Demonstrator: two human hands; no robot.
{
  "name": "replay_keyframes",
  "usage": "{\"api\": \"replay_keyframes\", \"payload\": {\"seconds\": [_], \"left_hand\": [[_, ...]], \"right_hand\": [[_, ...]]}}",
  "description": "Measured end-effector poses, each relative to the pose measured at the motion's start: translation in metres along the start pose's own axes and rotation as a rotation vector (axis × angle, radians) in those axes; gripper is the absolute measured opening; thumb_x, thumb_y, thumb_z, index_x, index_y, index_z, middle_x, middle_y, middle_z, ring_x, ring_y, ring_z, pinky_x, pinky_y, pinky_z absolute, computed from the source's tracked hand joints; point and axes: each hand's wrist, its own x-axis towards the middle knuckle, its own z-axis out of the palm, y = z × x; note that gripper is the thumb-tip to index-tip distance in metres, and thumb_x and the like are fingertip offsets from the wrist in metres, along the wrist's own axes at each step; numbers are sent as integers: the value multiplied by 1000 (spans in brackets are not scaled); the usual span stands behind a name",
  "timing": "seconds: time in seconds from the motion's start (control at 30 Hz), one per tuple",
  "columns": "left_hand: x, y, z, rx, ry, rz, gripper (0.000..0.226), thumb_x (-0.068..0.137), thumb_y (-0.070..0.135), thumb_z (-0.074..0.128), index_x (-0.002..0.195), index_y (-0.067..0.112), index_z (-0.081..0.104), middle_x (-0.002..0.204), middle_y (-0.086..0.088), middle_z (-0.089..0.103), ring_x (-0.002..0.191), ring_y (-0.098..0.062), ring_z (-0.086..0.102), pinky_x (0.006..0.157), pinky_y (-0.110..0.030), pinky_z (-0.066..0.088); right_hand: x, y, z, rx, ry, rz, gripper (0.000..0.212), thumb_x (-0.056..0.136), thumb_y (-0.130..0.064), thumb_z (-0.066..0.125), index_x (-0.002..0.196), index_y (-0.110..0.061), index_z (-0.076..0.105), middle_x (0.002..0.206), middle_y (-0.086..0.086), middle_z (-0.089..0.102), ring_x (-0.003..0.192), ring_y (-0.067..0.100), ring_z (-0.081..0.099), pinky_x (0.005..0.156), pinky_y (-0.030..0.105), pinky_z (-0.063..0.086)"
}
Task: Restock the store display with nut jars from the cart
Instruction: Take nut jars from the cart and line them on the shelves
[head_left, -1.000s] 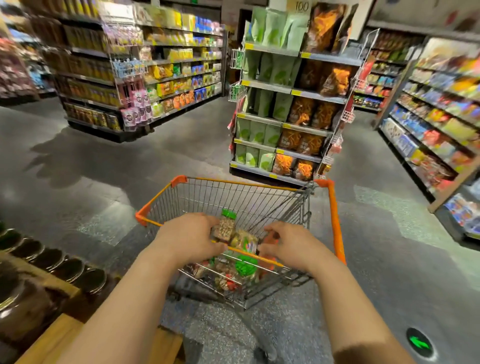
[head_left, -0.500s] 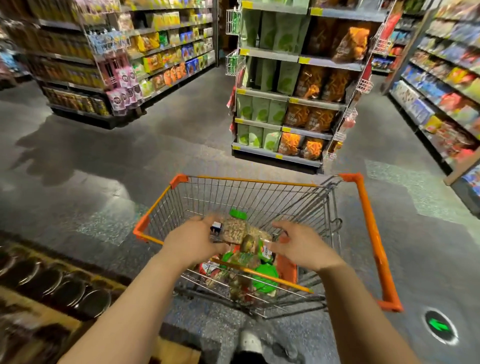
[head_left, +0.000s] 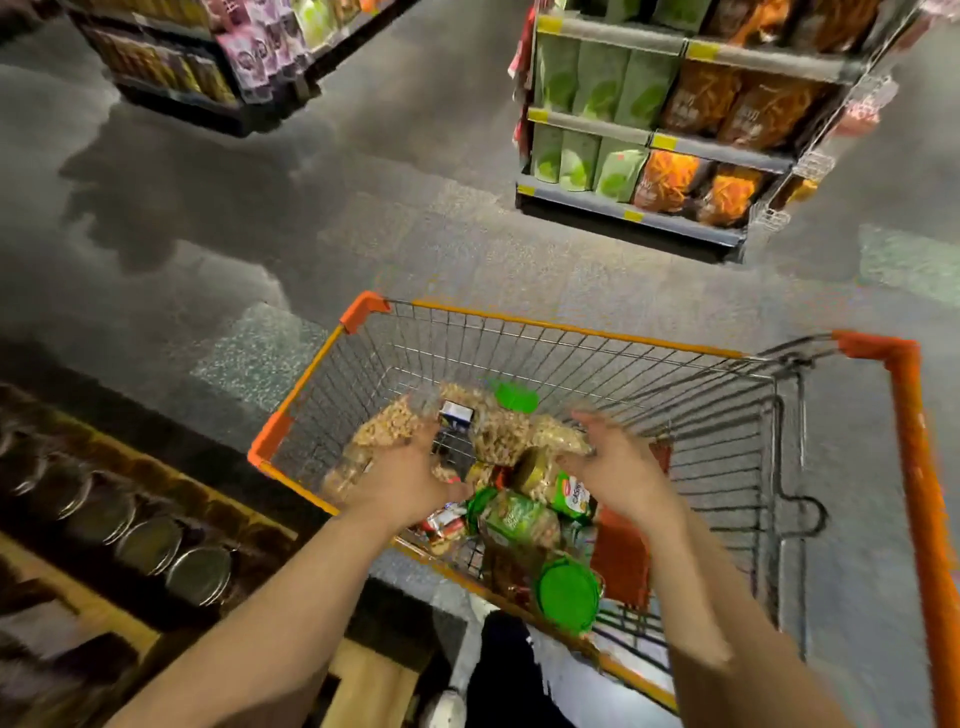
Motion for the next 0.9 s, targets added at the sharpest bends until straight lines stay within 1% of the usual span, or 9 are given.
{"api": "replay_keyframes", "payload": {"seconds": [0.1,0.2,0.27,0.33,0.43,0.57,0.73,0.83,0.9], "left_hand": [[53,3,16,-49,-41,-44,109,80,60,78,162,24,16,148,-15,52,131,-33,54,101,-35,47],[102,1,37,-118,-89,-77,110,78,57,81,161,23,19,152,-13,49,132,-33,54,109,-40,47],[131,1,51,-139,-109,-99,110,78,55,82,162,23,19,159,-10,41,137,-32,50,110,-42,46],[158,-2,64,-142,-126,-123,112,77,57,82,162,25,18,158,-10,44,135,-32,52,108,-44,48],[197,-7,87,-117,-151,-151,109,78,59,81,162,28,18,155,-8,47,135,-29,52,104,-35,45],[237,-12,114,-122,-169,-192,111,77,61,80,162,31,15,162,-8,35,143,-30,41,109,-39,41],[269,-12,143,-377,-178,-196,107,77,43,87,160,30,22,156,-1,43,141,-26,43,104,-32,38],[282,-14,156,-446,-157,-222,108,71,43,91,158,32,27,151,1,51,137,-24,49,111,-36,40],[289,-15,163,-473,-162,-237,108,70,43,92,157,33,29,146,2,56,134,-24,53,111,-39,43]], "right_hand": [[50,17,13,-59,-36,11,62,95,-37,67,152,-26,44,148,12,56,128,30,58,101,31,45],[98,32,27,-58,-97,25,62,96,-35,65,153,-24,42,148,12,55,121,29,62,97,30,45],[127,42,36,-74,-161,1,64,97,-38,65,153,-20,42,154,8,49,133,28,54,103,29,39],[155,51,48,-55,-193,-23,65,94,-42,66,151,-20,46,152,6,51,136,28,51,105,29,38],[192,68,72,-31,-176,24,62,91,-30,73,148,-22,51,142,8,60,126,30,58,103,32,42],[232,86,104,-5,-201,103,72,91,-43,72,154,-29,40,145,13,56,127,33,56,99,36,45],[266,102,135,35,-205,148,83,88,-55,71,157,-39,28,152,16,47,139,34,44,107,38,37],[277,110,148,139,-211,165,88,83,-57,76,155,-47,27,153,13,46,140,33,43,112,43,39],[282,114,154,222,-221,151,91,81,-51,80,156,-46,28,155,8,45,142,29,42,115,40,37]]}}
